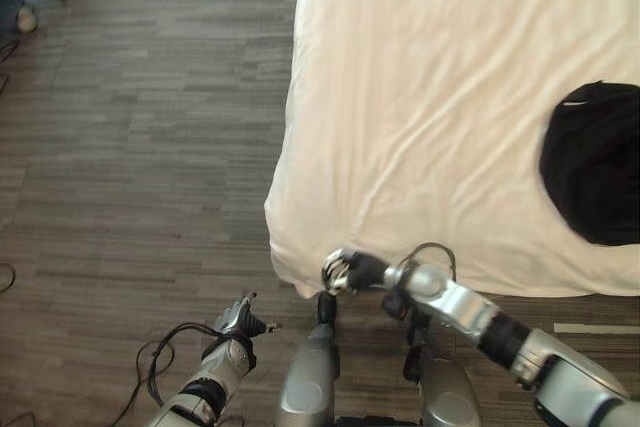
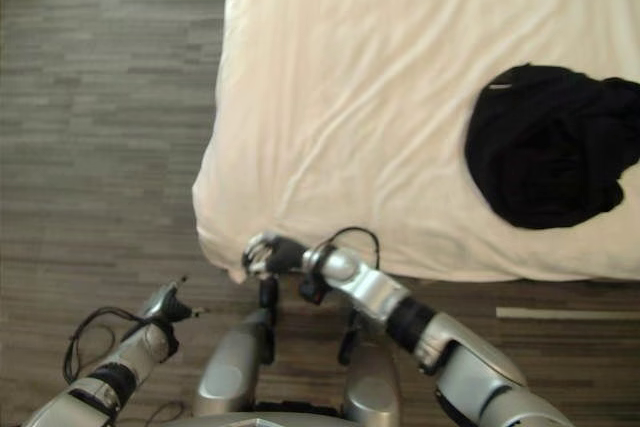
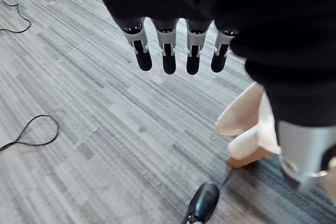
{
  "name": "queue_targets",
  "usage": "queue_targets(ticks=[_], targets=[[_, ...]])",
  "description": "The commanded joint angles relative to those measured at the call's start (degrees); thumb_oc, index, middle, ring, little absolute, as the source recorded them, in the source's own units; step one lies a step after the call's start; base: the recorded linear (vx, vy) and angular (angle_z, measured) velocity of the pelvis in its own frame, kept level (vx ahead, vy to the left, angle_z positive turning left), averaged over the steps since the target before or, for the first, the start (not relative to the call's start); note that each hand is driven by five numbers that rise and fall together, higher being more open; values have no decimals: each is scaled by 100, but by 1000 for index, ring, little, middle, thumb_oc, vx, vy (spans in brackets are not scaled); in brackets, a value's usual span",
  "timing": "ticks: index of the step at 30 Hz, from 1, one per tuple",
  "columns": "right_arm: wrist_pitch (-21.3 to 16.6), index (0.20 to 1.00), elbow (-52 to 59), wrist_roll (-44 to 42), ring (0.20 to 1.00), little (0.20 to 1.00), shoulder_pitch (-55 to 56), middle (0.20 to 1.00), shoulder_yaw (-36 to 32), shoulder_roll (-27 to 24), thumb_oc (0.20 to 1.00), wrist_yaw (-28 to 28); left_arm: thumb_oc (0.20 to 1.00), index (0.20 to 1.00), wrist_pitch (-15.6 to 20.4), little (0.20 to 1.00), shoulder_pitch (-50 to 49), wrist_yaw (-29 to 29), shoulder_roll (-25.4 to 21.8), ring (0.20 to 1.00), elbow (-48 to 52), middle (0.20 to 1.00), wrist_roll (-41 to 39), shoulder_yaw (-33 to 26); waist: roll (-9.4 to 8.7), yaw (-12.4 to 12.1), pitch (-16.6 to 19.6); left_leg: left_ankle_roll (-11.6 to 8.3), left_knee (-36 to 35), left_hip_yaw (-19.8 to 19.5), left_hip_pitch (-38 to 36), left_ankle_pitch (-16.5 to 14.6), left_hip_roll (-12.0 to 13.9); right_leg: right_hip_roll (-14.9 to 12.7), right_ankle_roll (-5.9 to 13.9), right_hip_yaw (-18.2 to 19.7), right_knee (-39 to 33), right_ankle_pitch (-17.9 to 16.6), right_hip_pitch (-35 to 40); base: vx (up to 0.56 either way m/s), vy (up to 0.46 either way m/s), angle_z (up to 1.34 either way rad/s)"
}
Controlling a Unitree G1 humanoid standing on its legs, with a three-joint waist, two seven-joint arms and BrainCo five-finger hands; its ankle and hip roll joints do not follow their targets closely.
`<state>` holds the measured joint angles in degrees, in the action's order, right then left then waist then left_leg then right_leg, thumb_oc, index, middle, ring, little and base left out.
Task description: Tidy up the quilt and then pick up the clothes from the bed and put them into the laundry hamper.
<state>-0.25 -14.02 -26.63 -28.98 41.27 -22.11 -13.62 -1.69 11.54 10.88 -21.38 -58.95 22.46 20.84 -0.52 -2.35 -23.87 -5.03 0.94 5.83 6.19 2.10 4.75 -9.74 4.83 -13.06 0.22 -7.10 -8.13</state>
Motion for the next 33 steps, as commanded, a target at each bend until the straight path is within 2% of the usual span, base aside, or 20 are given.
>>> queue_targets(ticks=[1,4,7,12,14,16,18,20,21,22,23,25,26,27,28,29,30,31,32,33], targets=[[-696,200,605,-737,200,200,-18,200,-604,117,200,399,1000,1000,43,1000,-44,69,24,1000,-398,1000,-396,183,-211,154,426,-137,409,79,33,-584,184,-574,758,370,495,478,-320,-14,74,-45],[-1048,200,911,-825,200,200,-20,200,-1462,-174,200,954,1000,1000,73,1000,20,47,179,1000,-288,1000,-530,181,-163,326,225,-107,773,191,273,-707,140,-626,756,635,697,459,-693,-94,61,-45],[-1047,200,652,-463,200,200,144,200,-1926,-444,200,1346,1000,1000,45,1000,227,18,339,1000,-305,1000,-653,215,-100,453,18,-124,1258,250,715,-822,143,-696,747,782,896,471,-1031,-106,42,-31],[-866,200,47,-25,200,200,1047,200,-2475,-526,200,1628,1000,1000,76,1000,436,22,430,1000,70,1000,-698,336,-139,733,-91,-79,1802,394,1022,-1093,210,-692,738,974,1264,553,-1436,-43,42,-11],[-594,200,-863,383,200,200,1886,200,-2835,-346,200,1741,1000,1000,79,1000,389,-71,478,1000,288,1000,-844,359,-229,971,-87,-15,1957,592,881,-1300,298,-635,774,1105,1388,604,-1484,65,74,-36],[-505,200,-1177,529,200,200,2208,200,-2988,-278,200,1795,1000,1000,51,1000,387,-144,480,1000,294,1000,-835,389,-289,1076,-27,-3,1863,679,777,-1287,305,-619,789,1165,1319,569,-1459,89,43,-42],[-302,200,-1671,678,200,200,2882,200,-3325,-109,200,1762,1000,1000,-28,1000,451,-309,530,1000,204,1000,-724,543,-385,1392,138,6,1529,985,300,-1259,371,-481,812,1236,1157,498,-1335,152,54,-55],[-183,200,-2068,805,200,200,3162,200,-3392,-59,200,1714,1000,1000,-78,1000,523,-478,624,1000,136,1000,-572,745,-365,1552,262,7,1201,1243,-82,-1208,448,-414,820,894,1264,482,-1324,134,14,-94],[-122,200,-2303,980,200,200,3278,200,-3376,-50,200,1649,1000,1000,-97,1000,574,-621,661,1000,158,1000,-435,907,-326,1604,356,1,970,1469,-292,-1126,487,-433,790,414,1436,518,-1277,79,3,-118],[-122,200,-2302,980,200,200,3278,200,-3376,-50,200,1649,1000,1000,-97,1000,574,-621,661,1000,158,1000,-435,907,-327,1603,353,0,968,1470,-296,-1125,487,-433,790,414,1436,519,-1274,154,108,-120],[-12,200,-2818,1322,200,200,3381,200,-3237,0,200,1594,1000,1000,-100,1000,690,-784,762,1000,120,1000,-242,1219,-264,1665,562,39,695,1893,-572,-982,543,-457,659,-546,1746,705,-1075,108,91,-112],[62,200,-3048,1559,200,200,3330,200,-3100,30,200,1603,1000,1000,-107,1000,747,-848,834,1000,78,1000,-229,1323,-223,1667,663,16,591,2003,-784,-1061,589,-481,662,-813,1888,808,-1036,297,16,-117],[88,222,-3528,1623,222,222,3310,222,-3031,89,222,1658,1000,1000,-51,1000,887,-995,938,1000,-49,1000,-12,1608,-258,1702,915,29,727,2207,-964,-1175,597,-309,528,-910,1446,991,-693,458,-131,-146],[96,1000,-3765,1664,1000,1000,3273,1000,-2935,125,1000,1644,1000,1000,-11,1000,893,-1046,1001,1000,-121,1000,32,1690,-250,1736,1006,3,945,2282,-1035,-1189,653,-19,414,-715,1149,1063,-469,310,-159,-164],[80,1000,-3792,1663,1000,1000,3263,1000,-2923,128,1000,1645,1000,1000,-4,1000,888,-1043,1005,1000,-132,1000,35,1686,-243,1705,993,-21,977,2314,-1058,-1206,690,28,395,-691,1103,1051,-434,288,-144,-124],[102,1000,-4101,1760,1000,1000,3146,1000,-2791,130,1000,1669,1000,1000,46,1000,967,-1027,1046,1000,-139,1000,-140,1604,-219,1620,1046,-257,1729,2186,-1040,-567,900,364,267,-518,907,1179,-270,275,-207,-111],[154,1000,-4393,1789,1000,1000,3020,1000,-2716,150,1000,1731,1000,1000,29,1000,984,-1010,1067,1000,-143,1000,-233,1647,-269,1458,980,-355,2492,1830,-826,-316,1103,590,106,-231,734,1183,-85,230,-262,-104],[181,1000,-4536,1858,1000,1000,2893,1000,-2624,173,1000,1760,1000,1000,25,1000,1027,-969,1052,1000,-155,1000,-331,1631,-399,1337,940,-245,2957,1493,-529,-127,1022,665,-45,-59,559,1070,38,228,-139,-194],[188,1000,-4886,1963,1000,1000,2605,1000,-2446,252,1000,1778,1000,1000,73,1000,1038,-820,1040,1000,-294,1000,-623,1463,-539,1013,909,16,3407,226,87,-563,115,803,-91,627,416,1025,233,221,42,-239],[199,1000,-5092,2092,1000,1000,2454,1000,-2355,301,1000,1810,1000,1000,107,1000,966,-737,1034,1000,-418,1000,-751,1342,-539,835,918,87,3260,-335,186,-772,-323,917,-53,1013,367,1043,316,256,105,-281]])
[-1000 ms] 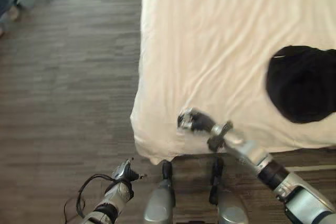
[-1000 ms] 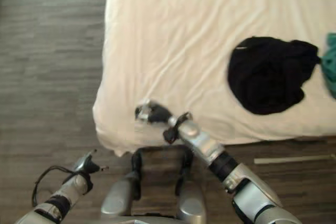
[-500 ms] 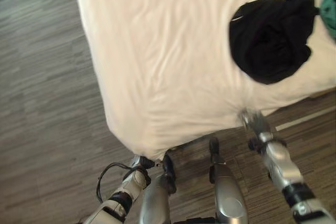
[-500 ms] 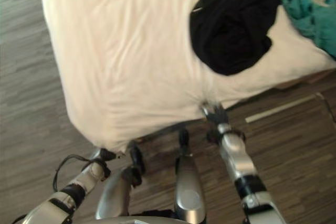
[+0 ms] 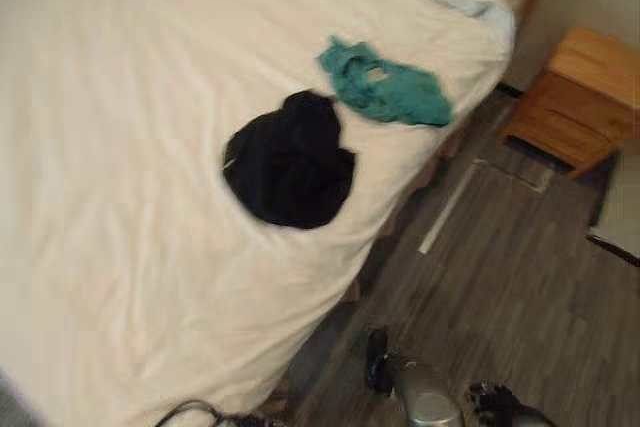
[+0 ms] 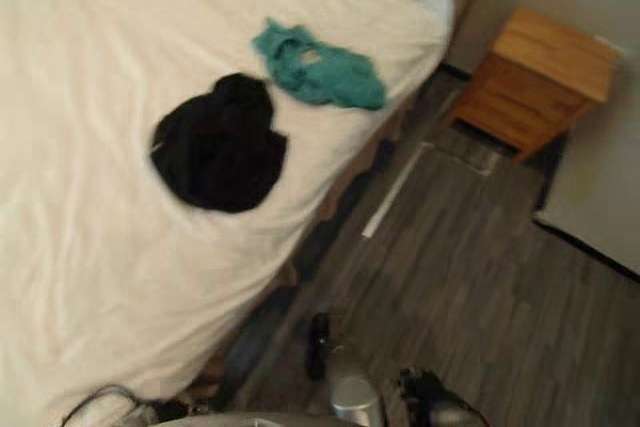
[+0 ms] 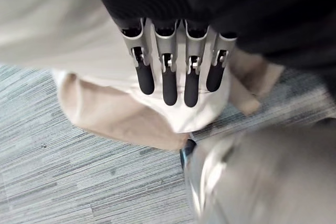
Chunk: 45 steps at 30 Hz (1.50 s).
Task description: Tidy up the quilt and then pick up the clothes from the bed and put them into the laundry hamper.
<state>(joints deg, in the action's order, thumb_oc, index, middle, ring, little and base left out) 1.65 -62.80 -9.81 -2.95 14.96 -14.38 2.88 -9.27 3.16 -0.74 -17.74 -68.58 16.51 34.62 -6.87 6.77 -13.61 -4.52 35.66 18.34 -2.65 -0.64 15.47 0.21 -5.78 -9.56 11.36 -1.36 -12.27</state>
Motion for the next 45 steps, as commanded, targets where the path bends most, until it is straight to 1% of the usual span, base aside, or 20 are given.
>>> queue_targets(ticks=[1,4,6,8,12,14,15,16,18,23,24,25,26,27,29,32,34,36,40,45], targets=[[5,1000,-222,410,1000,1000,-156,1000,277,-467,1000,160,1000,1000,868,1000,1808,427,667,1000,540,1000,-156,-36,75,-83,-107,41,-244,-1571,1062,-468,-1414,-97,1012,675,-754,457,725,307,140,-324],[-1,1000,-553,680,1000,1000,-412,1000,436,-417,1000,247,1000,1000,972,1000,1578,736,677,1000,434,1000,-371,-330,137,-441,-64,81,-1251,-2583,1380,-687,-1616,-38,1196,1555,-1083,549,1100,318,125,-197],[-36,1000,-608,745,1000,1000,-412,1000,469,-404,1000,276,1000,1000,1016,1000,1484,799,656,1000,424,1000,-446,-429,176,-565,-66,54,-1719,-2693,1368,-558,-1628,1,1219,1754,-1165,583,1250,270,124,-66],[-117,1000,-523,726,1000,1000,-336,1000,405,-365,1000,310,1000,1000,1035,1000,1259,861,563,1000,264,1000,-599,-727,356,-687,-61,-74,-2751,-2457,1519,193,-1300,58,1234,1959,-1294,765,1606,557,304,-65],[-142,1000,-486,806,1000,1000,-193,1000,312,-339,1000,231,1000,1000,997,1000,1030,880,490,1000,13,1000,-410,-885,356,-762,115,11,-3057,-2209,1425,186,-1264,-42,1271,2106,-1153,1052,1887,358,201,-47],[-148,1000,-491,898,1000,1000,-102,1000,197,-331,1000,229,1000,1000,966,1000,971,876,394,1000,-24,1000,-288,-925,332,-751,171,143,-3059,-2133,1258,120,-1428,-133,1394,2024,-245,1108,1725,447,237,-51],[-75,1000,-508,954,1000,1000,-72,1000,84,-344,1000,203,1000,1000,886,1000,926,882,314,1000,-55,1000,-94,-966,333,-664,25,243,-3085,-1961,921,-57,-1534,-347,1851,1791,1177,405,1152,461,216,-76],[-96,1000,-503,935,1000,1000,-67,1000,28,-341,1000,237,1000,1000,861,1000,906,870,232,1000,-67,1000,-17,-962,434,-591,-39,272,-3159,-1966,755,-58,-1510,-335,1906,1698,1701,-71,833,477,198,-85],[-112,1000,-469,865,1000,1000,-33,1000,-48,-331,1000,237,1000,1000,838,1000,818,864,137,1000,-56,1000,81,-950,660,-445,-134,339,-3343,-2158,394,-97,-1438,-3,1751,1624,2316,12,215,413,143,-42],[-149,1000,-480,623,1000,1000,170,1000,-185,-323,1000,277,1000,1000,862,1000,824,764,-23,1000,-111,1000,369,-855,594,35,-132,304,-3729,-2683,-341,-453,-1805,399,1520,1650,801,398,-434,462,19,16],[-145,1000,-509,618,1000,1000,178,1000,-198,-322,1000,303,1000,1000,868,1000,822,763,-21,1000,-166,1000,420,-848,624,207,-135,290,-3818,-2855,-645,-660,-1825,266,1536,1302,-16,244,-525,843,-45,102],[-102,1000,-511,735,1000,1000,171,1000,-178,-295,1000,312,1000,1000,841,1000,801,737,-24,1000,-261,1000,582,-876,675,295,-59,189,-3937,-2770,-1039,-952,-1745,-93,1607,181,-901,24,-807,698,-43,39],[-102,1000,-510,735,1000,1000,171,1000,-177,-298,1000,312,1000,1000,841,1000,801,737,-21,1000,-261,1000,582,-878,687,307,-68,187,-3939,-2780,-1050,-956,-1731,-86,1606,165,-915,22,-787,787,-85,7],[-137,1000,-514,808,1000,1000,186,1000,-185,-286,1000,340,1000,1000,879,1000,693,747,-11,1000,-269,1000,589,-954,729,358,-7,138,-3808,-2673,-1369,-1108,-1732,-271,1589,-432,-1016,-88,-854,387,-42,-27],[-137,1000,-514,834,1000,1000,209,1000,-169,-283,1000,324,1000,1000,879,1000,629,759,10,1000,-279,1000,588,-998,750,377,49,110,-3615,-2691,-1444,-1091,-1717,-281,1494,-560,-955,-159,-752,609,-40,-7],[-107,1000,-500,836,1000,1000,191,1000,-141,-414,1000,303,1000,1000,842,1000,468,779,6,1000,-196,1000,340,-1229,746,235,-10,-660,-334,-2379,-441,400,-1686,-199,1119,-418,-984,-176,138,613,-83,10],[-106,1000,-364,885,1000,1000,121,1000,-78,-496,1000,328,1000,1000,839,1000,440,865,-57,1000,-49,1000,145,-1326,399,-73,-272,-460,1282,-2273,501,333,-1960,-322,1015,-99,-1099,-134,598,353,-122,-93],[-58,1000,-398,945,1000,1000,-53,1000,51,-503,1000,357,1000,1000,841,1000,496,986,-58,1000,38,1000,-43,-1368,291,-340,-364,-231,1425,-2079,1136,85,-1734,-337,1012,183,-1247,50,1003,492,-3,-85],[-50,1000,-308,1055,1000,1000,-98,1000,234,-489,1000,331,1000,1000,836,1000,388,1063,-5,1000,113,1000,-109,-1458,449,-807,-292,-10,-791,-1885,1563,-200,-1534,-184,1113,708,-1420,543,1680,649,159,-79],[-105,1000,-349,1157,1000,1000,-56,1000,168,-516,1000,431,1000,1000,828,1000,343,1068,8,1000,-5,1000,-6,-1498,616,-1129,-160,-115,-3740,-949,2002,648,-1071,-212,1228,782,-1487,1245,2571,649,234,-36]])
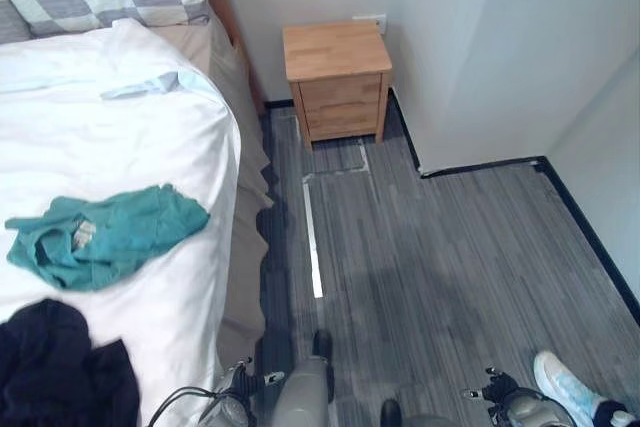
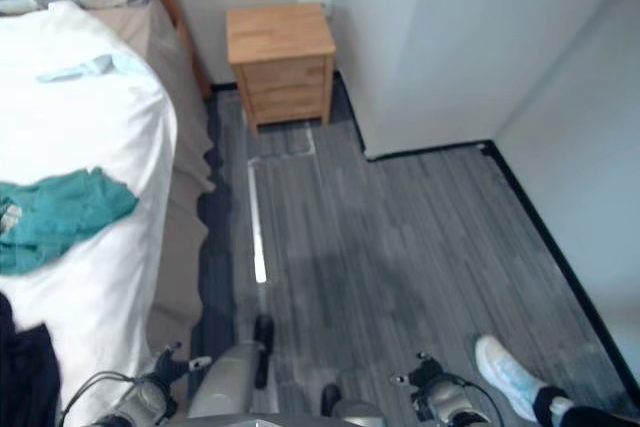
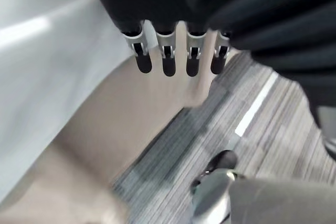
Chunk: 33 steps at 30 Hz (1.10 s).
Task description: Tidy up the quilt and then pick up the clothes from the bed and put them into the laundry hamper.
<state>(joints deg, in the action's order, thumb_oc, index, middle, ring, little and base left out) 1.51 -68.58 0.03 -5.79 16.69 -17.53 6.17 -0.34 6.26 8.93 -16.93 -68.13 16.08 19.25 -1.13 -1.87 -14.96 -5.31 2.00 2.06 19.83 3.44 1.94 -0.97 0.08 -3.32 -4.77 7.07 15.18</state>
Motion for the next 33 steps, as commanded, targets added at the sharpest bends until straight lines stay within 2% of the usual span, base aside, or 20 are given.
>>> queue_targets(ticks=[1,3,4,6,7,8,9,10,12,13,15,17,19,22,25,27,28,29,31,33], targets=[[-70,1000,185,216,1000,1000,241,1000,-16,-175,1000,86,1000,1000,-94,1000,5,49,-44,1000,-101,1000,61,28,25,-290,40,-13,-435,848,-330,342,346,-120,699,164,228,504,-86,568,220,5],[-55,1000,104,219,1000,1000,327,1000,-133,-106,1000,88,1000,1000,-123,1000,-47,7,-57,1000,-158,1000,98,-3,-38,-314,158,85,-248,872,-406,574,350,-176,794,252,673,604,29,609,219,12],[-53,1000,75,247,1000,1000,352,1000,-149,-74,1000,53,1000,1000,-140,1000,-85,-2,-79,1000,-180,1000,95,-53,-86,-341,212,179,-101,838,-447,512,312,-205,875,278,1071,568,-15,533,203,15],[-22,1000,57,240,1000,1000,367,1000,-241,-20,1000,25,1000,1000,-156,1000,-92,-29,-116,1000,-212,1000,82,-67,-236,-331,200,355,130,944,-597,229,162,-501,1290,182,2513,-249,-490,356,177,11],[-22,1000,57,240,1000,1000,367,1000,-242,-20,1000,24,1000,1000,-156,1000,-92,-29,-116,1000,-212,1000,82,-67,-231,-335,205,354,132,946,-591,228,168,-497,1289,185,2512,-253,-496,428,235,17],[24,1000,178,268,1000,1000,327,1000,-253,-31,1000,30,1000,1000,-213,1000,-72,-29,-188,1000,-177,1000,55,-65,-160,-209,64,512,192,947,-1064,-55,121,-747,1381,22,3804,-1173,-1107,448,234,17],[23,1000,230,225,1000,1000,277,1000,-289,-41,1000,43,1000,1000,-222,1000,-49,-8,-231,1000,-152,1000,32,-57,-5,-183,45,562,105,870,-1311,-149,202,-738,1284,-90,4224,-1262,-1469,603,274,30],[22,1000,282,216,1000,1000,245,1000,-295,-45,1000,45,1000,1000,-224,1000,-27,0,-256,1000,-141,1000,39,-32,47,-119,-10,577,16,758,-1521,-210,157,-766,1207,-211,4527,-1039,-1755,461,135,57],[9,1000,379,179,1000,1000,205,1000,-295,-37,1000,80,1000,1000,-197,1000,23,14,-291,1000,-60,1000,20,-7,54,30,-76,566,-78,491,-1932,-392,44,-753,1096,-440,4111,-596,-2124,435,28,67],[9,1000,379,179,1000,1000,204,1000,-295,-38,1000,81,1000,1000,-198,1000,24,13,-291,1000,-59,1000,20,-8,70,41,-73,561,-78,477,-1922,-384,61,-737,1089,-458,4084,-617,-2116,490,-77,86],[-3,1000,461,109,1000,1000,142,1000,-280,-49,1000,93,1000,1000,-148,1000,82,62,-285,1000,15,1000,-62,3,-41,194,-73,450,-55,82,-2292,-735,-87,-762,1042,-507,2546,-394,-2341,603,-187,91],[-16,1000,524,66,1000,1000,123,1000,-267,-81,1000,132,1000,1000,-110,1000,154,103,-247,1000,-35,1000,-34,3,-97,341,-61,360,-12,-325,-2526,-1027,-186,-806,1104,-105,1249,-608,-2457,629,-243,97],[0,1000,543,93,1000,1000,86,1000,-258,-96,1000,129,1000,1000,-86,1000,226,133,-202,1000,-102,1000,-17,-19,-109,424,-43,235,-67,-707,-2725,-1190,-161,-1049,1291,504,536,-964,-2815,659,-257,140],[-9,1000,769,188,1000,1000,161,1000,-187,-113,1000,123,1000,1000,-61,1000,177,163,-151,1000,-155,1000,51,29,-32,534,-12,77,-179,-1231,-3120,-1411,82,-1185,1487,1005,416,-1181,-3023,552,-299,120],[-48,1000,1255,411,1000,1000,198,1000,-70,-225,1000,24,1000,1000,-53,1000,-83,142,-215,1000,-258,1000,105,-65,-97,457,111,-103,-56,-1524,-3272,-1616,326,-1369,1492,522,567,-1305,-2790,415,-400,138],[-100,1000,1496,418,1000,1000,152,1000,-17,-282,1000,-16,1000,1000,-67,1000,-230,164,-245,1000,-280,1000,105,-173,-40,430,160,-177,185,-1607,-3198,-1467,485,-1283,1492,457,632,-1280,-2740,256,-313,93],[-193,1000,2074,349,1000,1000,125,1000,-32,-503,1000,60,1000,1000,-90,1000,-344,202,-248,1000,-275,1000,40,-331,37,365,81,-335,1315,-1291,-2578,-864,681,-1289,1402,205,674,-1146,-2481,134,-281,81],[-212,1000,2410,282,1000,1000,197,1000,-136,-644,1000,135,1000,1000,-102,1000,-383,229,-227,1000,-218,1000,-24,-399,-45,372,10,-276,2045,-869,-2044,-552,739,-1422,1266,-46,619,-1091,-2276,171,-431,75],[-297,1000,3054,239,1000,1000,293,1000,-348,-822,1000,327,1000,1000,-140,1000,-384,297,-245,1000,-86,1000,-84,-518,-121,330,-109,-204,2665,153,-1476,-565,941,-1398,1092,-506,428,-914,-1800,85,-361,107],[-328,1000,3683,399,1000,1000,429,1000,-561,-1009,1000,441,1000,1000,-160,1000,-466,326,-167,1000,-51,1000,-107,-635,-117,310,-41,-35,2445,891,-1155,-892,689,-1402,1052,-793,331,-764,-1582,100,-230,131]])
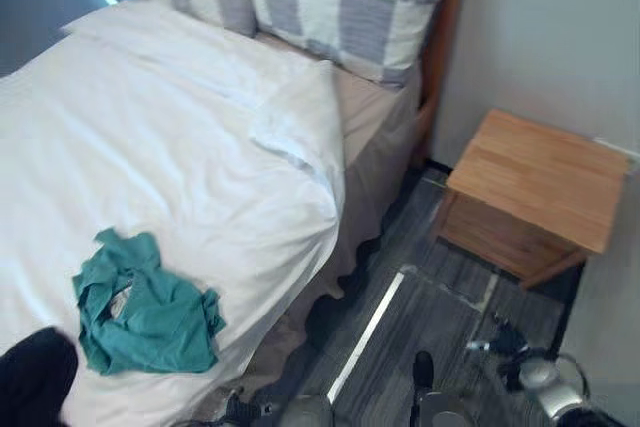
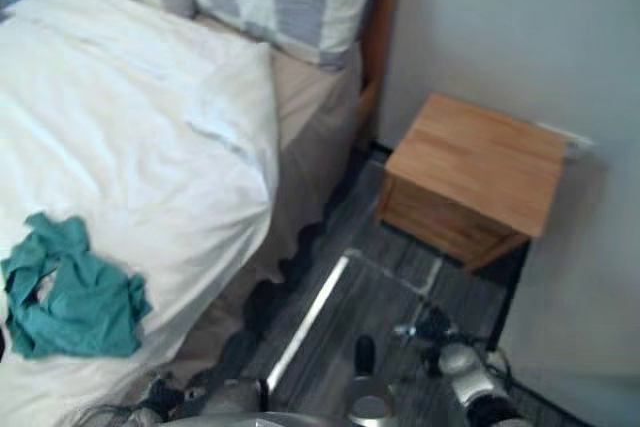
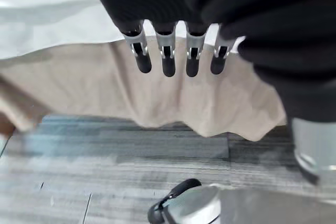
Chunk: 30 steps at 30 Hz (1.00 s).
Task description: Tidy up the quilt and then pick up the clothes from the bed and put them into the laundry hamper.
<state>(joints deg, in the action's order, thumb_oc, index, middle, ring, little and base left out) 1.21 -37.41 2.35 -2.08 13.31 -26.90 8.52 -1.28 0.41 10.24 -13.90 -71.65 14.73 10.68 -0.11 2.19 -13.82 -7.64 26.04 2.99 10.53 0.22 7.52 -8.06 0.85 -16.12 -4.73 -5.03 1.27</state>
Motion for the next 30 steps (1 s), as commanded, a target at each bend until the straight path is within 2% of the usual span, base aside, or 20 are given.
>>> queue_targets(ticks=[1,4,5,6,7,8,10,11,12,13,14,15,16,17,18,21,22,24,29,30], targets=[[-316,1000,828,269,1000,1000,149,1000,-358,-157,1000,272,1000,1000,-71,1000,76,188,-412,1000,298,1000,39,191,-178,-116,-112,313,-159,1088,-153,-741,-54,-653,943,358,389,526,-126,140,-155,113],[-267,1000,1479,651,1000,1000,328,1000,-892,-350,1000,609,1000,1000,-107,1000,21,90,-304,1000,428,1000,248,284,53,25,115,488,-1364,2433,-547,-580,-10,-551,965,-266,755,811,9,147,-38,92],[-223,1000,1764,880,1000,1000,320,1000,-977,-423,1000,690,1000,1000,-111,1000,-33,38,-285,1000,505,1000,291,318,98,7,154,576,-1685,2236,-731,-603,-244,-579,967,-395,1042,776,-34,126,72,142],[-207,1000,1791,888,1000,1000,344,1000,-989,-425,1000,683,1000,1000,-116,1000,-41,35,-282,1000,513,1000,292,325,93,22,154,587,-1740,2221,-759,-579,-279,-606,980,-411,1073,795,-31,140,69,158],[-166,1000,2130,1128,1000,1000,385,1000,-1384,-537,1000,968,1000,1000,-162,1000,41,-21,-276,1000,510,1000,403,433,52,89,147,689,-1949,2061,-877,-603,-337,-902,1134,-776,2122,512,-207,73,12,125],[-154,1000,2152,1134,1000,1000,400,1000,-1400,-535,1000,961,1000,1000,-163,1000,46,-23,-276,1000,509,1000,403,440,41,109,149,702,-1958,2036,-871,-597,-367,-939,1150,-793,2166,533,-218,115,28,101],[-91,1000,2634,1326,1000,1000,6,1000,-1486,-689,1000,1088,1000,1000,-214,1000,53,52,-379,1000,638,1000,322,441,-1,177,-18,834,-2121,1780,-1064,-617,-334,-1101,1361,-333,3323,24,-686,127,16,212],[-86,1000,2639,1329,1000,1000,2,1000,-1490,-690,1000,1085,1000,1000,-216,1000,61,52,-377,1000,637,1000,321,440,-13,165,-20,837,-2138,1795,-1069,-610,-350,-1118,1363,-307,3361,40,-716,178,-108,159],[-43,1000,2663,1449,1000,1000,-301,1000,-1530,-945,1000,1221,1000,1000,-204,1000,77,114,-430,1000,704,1000,221,392,-47,132,-38,736,-2344,1502,-1244,-559,-296,-961,1344,67,3053,140,-907,144,-167,37],[-16,1000,2606,1488,1000,1000,-412,1000,-1549,-1082,1000,1260,1000,1000,-193,1000,95,110,-447,1000,687,1000,193,398,-83,120,-35,676,-2371,1377,-1307,-592,-293,-923,1317,186,2782,327,-900,281,-358,88],[111,1000,2368,1565,1000,1000,-675,1000,-1644,-1452,1000,1355,1000,1000,-154,1000,137,93,-474,1000,635,1000,215,437,-147,174,-14,545,-2414,940,-1378,-644,-290,-734,1270,707,1883,550,-941,178,-260,139],[108,1000,2357,1561,1000,1000,-689,1000,-1638,-1458,1000,1359,1000,1000,-153,1000,143,94,-470,1000,633,1000,215,434,-139,183,-12,543,-2415,934,-1359,-619,-284,-725,1260,693,1835,509,-933,218,-268,148],[154,1000,2276,1566,1000,1000,-742,1000,-1677,-1617,1000,1392,1000,1000,-131,1000,179,68,-478,1000,610,1000,247,471,-183,232,5,487,-2399,723,-1398,-686,-313,-628,1275,1142,1342,528,-931,244,-257,187],[239,1000,2046,1552,1000,1000,-829,1000,-1710,-1879,1000,1455,1000,1000,-133,1000,267,36,-551,1000,507,1000,322,561,-273,254,12,424,-2351,355,-1416,-794,-339,-529,1331,1919,939,437,-987,268,-352,152],[240,1000,1933,1514,1000,1000,-934,1000,-1686,-1999,1000,1426,1000,1000,-105,1000,262,17,-579,1000,496,1000,339,590,-321,189,15,401,-2282,197,-1399,-867,-331,-540,1378,2023,891,426,-932,224,-386,175],[298,1000,1665,1461,1000,1000,-1239,1000,-1531,-2147,1000,1420,1000,1000,-57,1000,227,-17,-649,1000,516,1000,275,590,-399,78,10,375,-2138,40,-1298,-918,-379,-643,1356,1821,825,376,-820,70,-200,128],[318,1000,1301,1378,1000,1000,-1634,1000,-1279,-2318,1000,1292,1000,1000,-32,1000,179,-29,-679,1000,491,1000,155,601,-372,-31,26,309,-2218,-107,-1224,-791,-318,-556,1315,1700,810,421,-762,71,-191,58],[310,1000,1092,1303,1000,1000,-1880,1000,-1082,-2365,1000,1263,1000,1000,-36,1000,140,-29,-668,1000,472,1000,123,603,-339,-45,28,274,-2286,-169,-1178,-722,-266,-521,1288,1604,765,433,-744,2,-175,31],[259,1000,-257,698,1000,1000,-3674,1000,8,-2528,1000,1275,1000,1000,66,1000,335,78,-715,1000,398,1000,9,1001,-192,-202,-424,129,-2442,-422,-557,-330,-73,-348,1162,1397,853,454,-1231,-158,-103,23],[272,765,-843,538,765,765,-4310,765,435,-2589,765,1201,1000,1000,80,1000,454,160,-780,1000,396,1000,-99,1078,-143,-267,-629,88,-2467,-453,-366,-214,-10,-282,1119,1344,923,465,-1449,-154,-63,12]])
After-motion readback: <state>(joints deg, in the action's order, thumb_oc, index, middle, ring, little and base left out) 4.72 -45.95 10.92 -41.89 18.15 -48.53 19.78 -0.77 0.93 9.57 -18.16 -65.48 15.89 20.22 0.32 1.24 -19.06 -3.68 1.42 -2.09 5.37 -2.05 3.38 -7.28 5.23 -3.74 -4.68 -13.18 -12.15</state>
